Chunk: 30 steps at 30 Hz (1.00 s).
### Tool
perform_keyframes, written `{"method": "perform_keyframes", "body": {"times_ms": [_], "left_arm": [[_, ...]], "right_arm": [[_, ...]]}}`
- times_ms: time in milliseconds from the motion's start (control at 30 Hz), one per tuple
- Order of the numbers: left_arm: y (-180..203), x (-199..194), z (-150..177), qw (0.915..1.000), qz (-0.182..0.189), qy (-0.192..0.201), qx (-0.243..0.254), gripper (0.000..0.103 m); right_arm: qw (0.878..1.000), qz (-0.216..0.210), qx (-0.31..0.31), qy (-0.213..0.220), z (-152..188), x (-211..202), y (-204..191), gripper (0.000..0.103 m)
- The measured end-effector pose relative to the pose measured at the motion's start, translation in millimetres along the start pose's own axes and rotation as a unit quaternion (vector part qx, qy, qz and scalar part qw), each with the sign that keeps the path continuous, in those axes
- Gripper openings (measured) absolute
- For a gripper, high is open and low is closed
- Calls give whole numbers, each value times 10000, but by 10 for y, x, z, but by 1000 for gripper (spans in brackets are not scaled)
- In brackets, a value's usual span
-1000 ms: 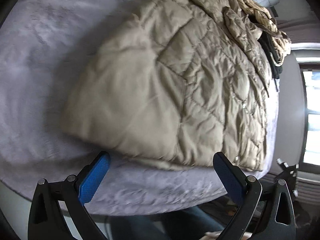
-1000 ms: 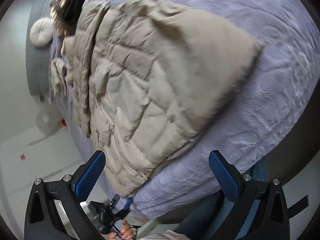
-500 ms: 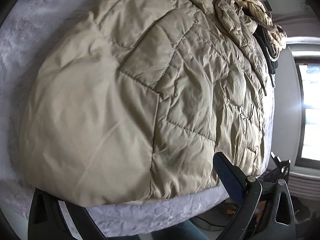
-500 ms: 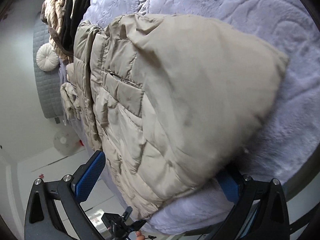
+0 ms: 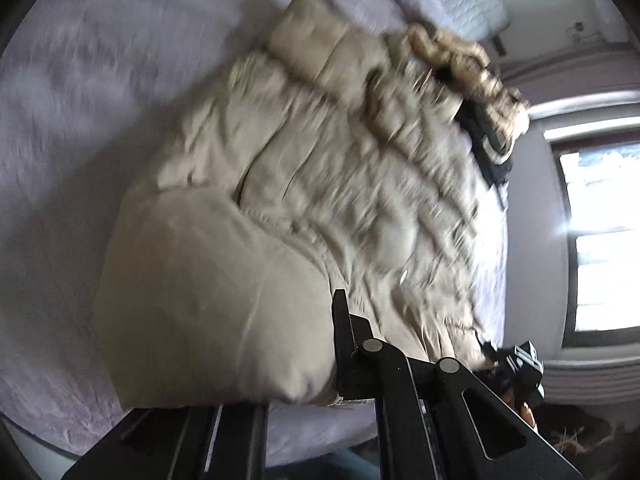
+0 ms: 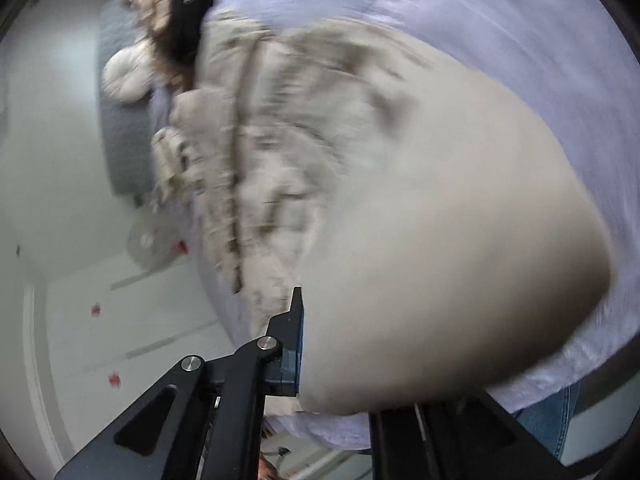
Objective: Fold large clothes
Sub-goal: 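Grasp the hem with both tools and fold it up over the collar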
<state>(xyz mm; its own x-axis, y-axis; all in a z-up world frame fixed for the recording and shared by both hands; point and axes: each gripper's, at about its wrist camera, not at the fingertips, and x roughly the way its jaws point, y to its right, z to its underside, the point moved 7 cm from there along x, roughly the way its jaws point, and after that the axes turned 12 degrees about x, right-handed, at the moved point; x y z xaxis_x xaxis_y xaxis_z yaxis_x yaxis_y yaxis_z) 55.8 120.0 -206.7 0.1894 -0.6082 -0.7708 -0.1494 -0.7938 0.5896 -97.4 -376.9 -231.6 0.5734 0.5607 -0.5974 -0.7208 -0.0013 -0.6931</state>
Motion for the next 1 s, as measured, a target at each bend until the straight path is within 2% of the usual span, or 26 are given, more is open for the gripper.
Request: {"method": "perform_keyframes", "body": {"times_ms": [167,333,500,633,767,900,1000], "left_arm": [[307,-233,-648,9979,-179,584,232,11],[532,-332,-1364,9922,-449,1074,436,11],[545,-125,-2009,9890,-655,1196,579,11],[397,261,-2473,9899,-772,986,672,12],[229,716,-2769,9897,-949,649,848,12],[99,1056,-2983,9897,-1068,290,912,12],[65,1094,-3030,9918,-988,82,801,13]], "right_arm": [[9947,-28,-1014,-182,-197,-43,-888,10],[9798,6,-1972,-330,-471,113,-1787,10],[9692,296,-2434,-228,-871,470,-2473,10],[9724,564,-2262,-81,-1237,853,-2612,10],[9769,765,-1994,90,-1604,1229,-2589,10],[9789,898,-1820,246,-1821,1522,-2523,10],[9800,959,-1720,275,-1906,1625,-2518,10]]}}
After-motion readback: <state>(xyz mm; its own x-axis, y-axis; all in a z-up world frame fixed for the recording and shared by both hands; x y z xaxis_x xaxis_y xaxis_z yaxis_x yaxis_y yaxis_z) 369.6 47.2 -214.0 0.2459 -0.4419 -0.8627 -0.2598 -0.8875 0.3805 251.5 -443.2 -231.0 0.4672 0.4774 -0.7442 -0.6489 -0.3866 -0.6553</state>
